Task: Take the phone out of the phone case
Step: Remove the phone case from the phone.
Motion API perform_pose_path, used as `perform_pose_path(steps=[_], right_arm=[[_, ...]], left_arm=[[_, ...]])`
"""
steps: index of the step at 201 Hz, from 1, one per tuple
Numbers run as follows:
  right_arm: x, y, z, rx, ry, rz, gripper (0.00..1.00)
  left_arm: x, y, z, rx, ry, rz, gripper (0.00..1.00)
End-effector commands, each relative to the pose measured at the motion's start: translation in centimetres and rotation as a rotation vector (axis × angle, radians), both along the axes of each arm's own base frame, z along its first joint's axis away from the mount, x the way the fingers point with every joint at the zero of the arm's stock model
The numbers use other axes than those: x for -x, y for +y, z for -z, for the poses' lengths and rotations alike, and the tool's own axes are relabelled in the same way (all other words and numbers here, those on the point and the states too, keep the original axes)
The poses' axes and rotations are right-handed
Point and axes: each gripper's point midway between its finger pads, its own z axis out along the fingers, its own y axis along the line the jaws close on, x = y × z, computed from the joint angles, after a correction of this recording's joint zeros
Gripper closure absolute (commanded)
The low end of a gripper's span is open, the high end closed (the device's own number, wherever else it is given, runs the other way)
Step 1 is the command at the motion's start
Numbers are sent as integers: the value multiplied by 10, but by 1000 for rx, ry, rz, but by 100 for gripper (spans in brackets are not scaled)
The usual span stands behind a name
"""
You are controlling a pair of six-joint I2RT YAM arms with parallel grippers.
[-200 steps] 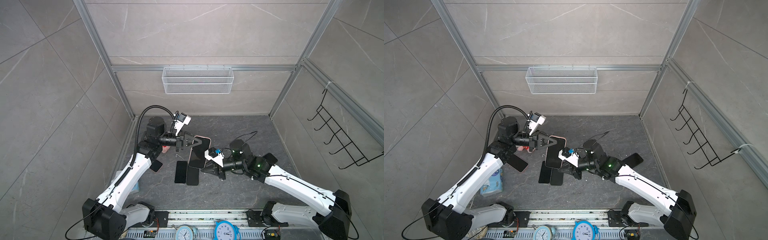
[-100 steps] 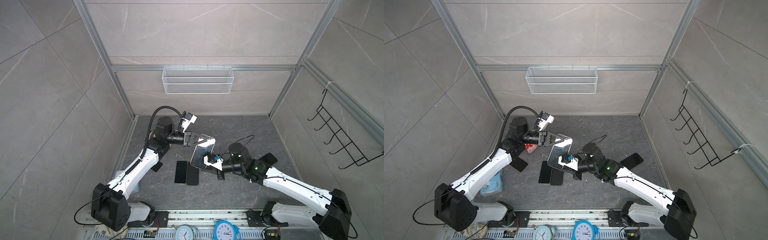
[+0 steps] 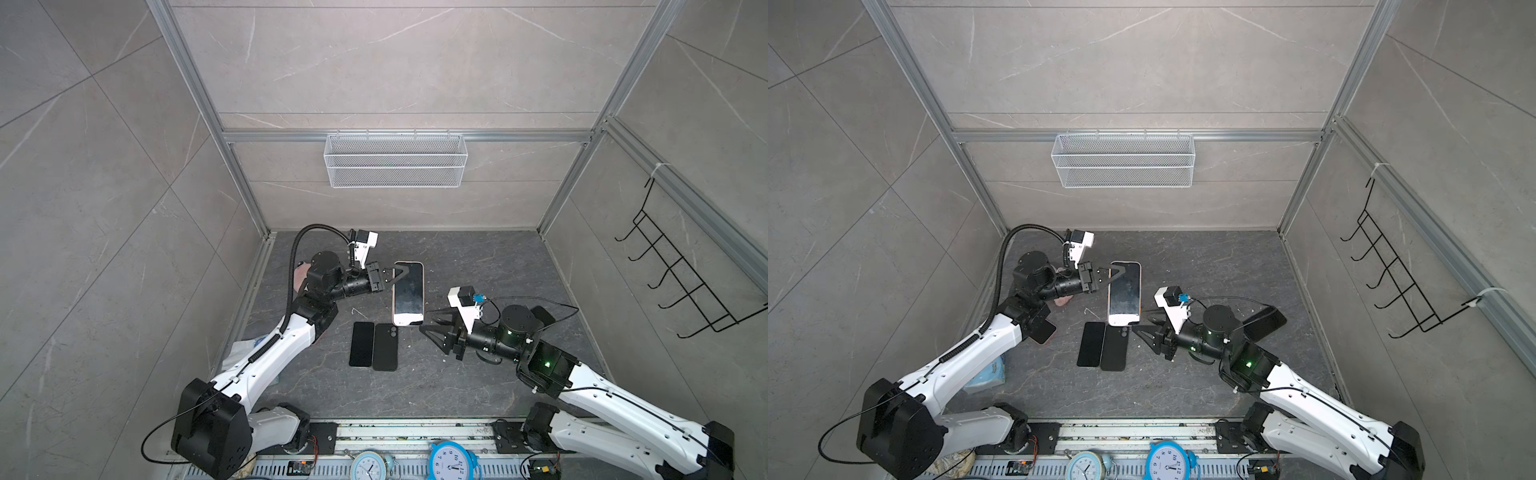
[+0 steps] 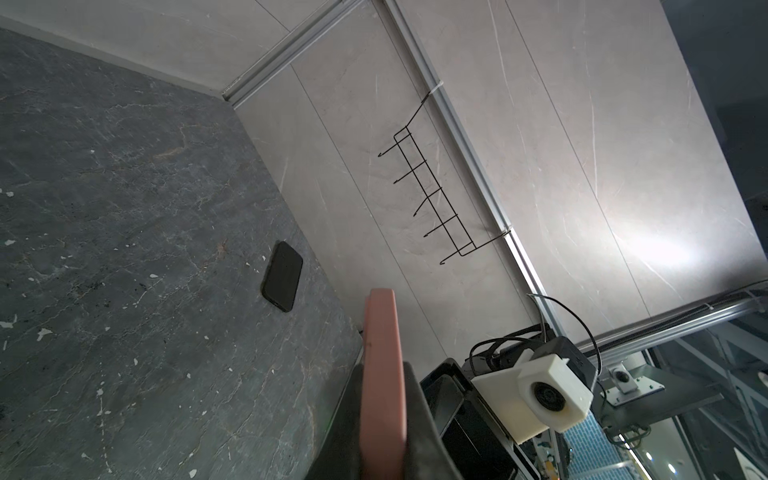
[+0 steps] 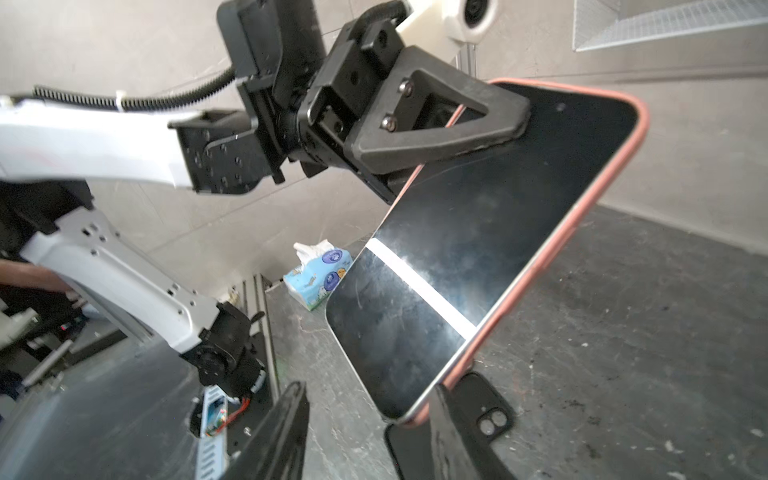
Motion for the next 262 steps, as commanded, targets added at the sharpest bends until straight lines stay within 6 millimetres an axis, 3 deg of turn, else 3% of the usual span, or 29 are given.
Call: perform_pose_path(steps=[1, 100, 262], right_arm=[[-7, -2, -11, -91, 143, 65, 49], [-8, -1, -6, -170, 258, 75, 50], [-27, 2, 2, -218, 294, 124, 52]], left_arm=[[2, 10, -53, 177, -84, -53, 100], [7, 22, -70, 317, -53, -78, 100], [19, 16, -74, 335, -78, -39, 100]])
